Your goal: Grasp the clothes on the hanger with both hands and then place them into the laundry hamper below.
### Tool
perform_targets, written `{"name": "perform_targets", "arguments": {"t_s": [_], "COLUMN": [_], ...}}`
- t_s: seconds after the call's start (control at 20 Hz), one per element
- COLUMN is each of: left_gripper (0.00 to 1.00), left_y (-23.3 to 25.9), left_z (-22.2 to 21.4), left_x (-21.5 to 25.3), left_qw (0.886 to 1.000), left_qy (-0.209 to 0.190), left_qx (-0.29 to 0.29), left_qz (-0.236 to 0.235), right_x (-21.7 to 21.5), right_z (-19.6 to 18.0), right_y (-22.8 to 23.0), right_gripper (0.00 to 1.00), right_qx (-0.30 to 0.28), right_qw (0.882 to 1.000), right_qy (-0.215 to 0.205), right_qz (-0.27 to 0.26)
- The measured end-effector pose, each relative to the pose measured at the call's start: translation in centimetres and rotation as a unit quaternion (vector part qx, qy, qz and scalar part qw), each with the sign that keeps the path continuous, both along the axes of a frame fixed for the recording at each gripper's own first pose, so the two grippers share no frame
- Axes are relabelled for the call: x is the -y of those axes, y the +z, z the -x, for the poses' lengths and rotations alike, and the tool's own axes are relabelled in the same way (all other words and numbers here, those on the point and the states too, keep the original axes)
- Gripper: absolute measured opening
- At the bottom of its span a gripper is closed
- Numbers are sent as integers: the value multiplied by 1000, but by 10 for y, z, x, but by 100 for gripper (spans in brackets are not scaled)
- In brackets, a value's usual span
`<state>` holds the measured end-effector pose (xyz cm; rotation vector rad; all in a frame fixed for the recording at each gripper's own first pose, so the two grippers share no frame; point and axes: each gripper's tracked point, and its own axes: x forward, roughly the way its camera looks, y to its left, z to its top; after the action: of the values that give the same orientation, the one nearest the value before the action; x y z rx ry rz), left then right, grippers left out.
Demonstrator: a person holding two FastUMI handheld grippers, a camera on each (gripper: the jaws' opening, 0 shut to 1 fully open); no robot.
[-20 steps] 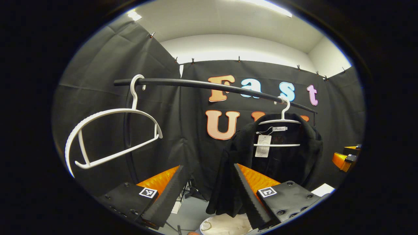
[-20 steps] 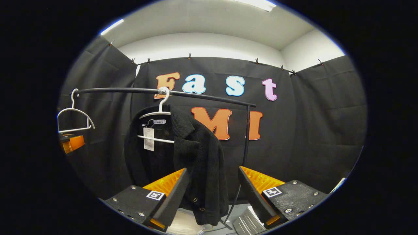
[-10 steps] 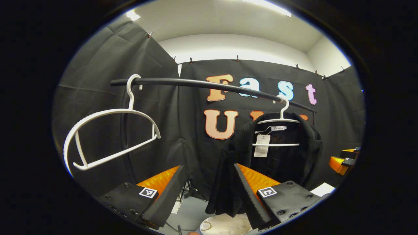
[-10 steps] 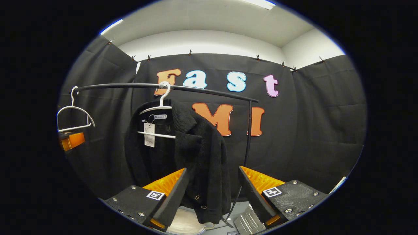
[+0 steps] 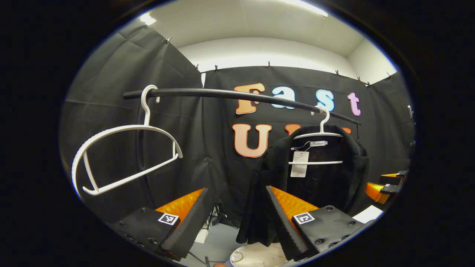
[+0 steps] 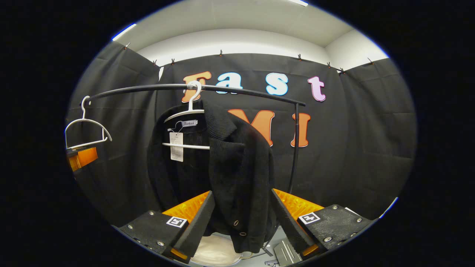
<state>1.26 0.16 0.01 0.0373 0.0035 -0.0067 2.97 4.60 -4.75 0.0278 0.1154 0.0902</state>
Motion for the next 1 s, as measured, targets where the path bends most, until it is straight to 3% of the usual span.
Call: {"name": "perform_targets", "arguments": {"t_s": [0.05, 0.2, 0.25, 0.35, 0.45, 0.5, 1.0], "left_gripper": [96, 93, 93, 93, 93, 93, 96], "left_y": [0, -2, -3, -5, -7, -8, -15], "left_z": [-2, -6, -9, -12, -15, -18, -36], "left_x": [-1, -6, -7, -8, -10, -10, -11], "left_qw": [1000, 1000, 1000, 1000, 1000, 1000, 999], "left_qy": [1, 7, 9, 12, 15, 16, 20], "left_qx": [-1, -5, -6, -8, -10, -10, -16], "left_qz": [1, -2, -4, -7, -9, -10, -19], "right_x": [-3, -12, -15, -18, -18, -17, -15], "right_z": [-3, -15, -20, -31, -44, -51, -117], "right_y": [-3, -12, -14, -19, -23, -26, -53], "right_gripper": [100, 100, 94, 94, 87, 94, 94], "right_qx": [-3, -16, -20, -24, -28, -30, -45], "right_qw": [1000, 1000, 1000, 1000, 1000, 999, 999], "right_qy": [3, 10, 12, 11, 6, 2, -23], "right_qz": [0, -4, -7, -10, -10, -8, 8]}}
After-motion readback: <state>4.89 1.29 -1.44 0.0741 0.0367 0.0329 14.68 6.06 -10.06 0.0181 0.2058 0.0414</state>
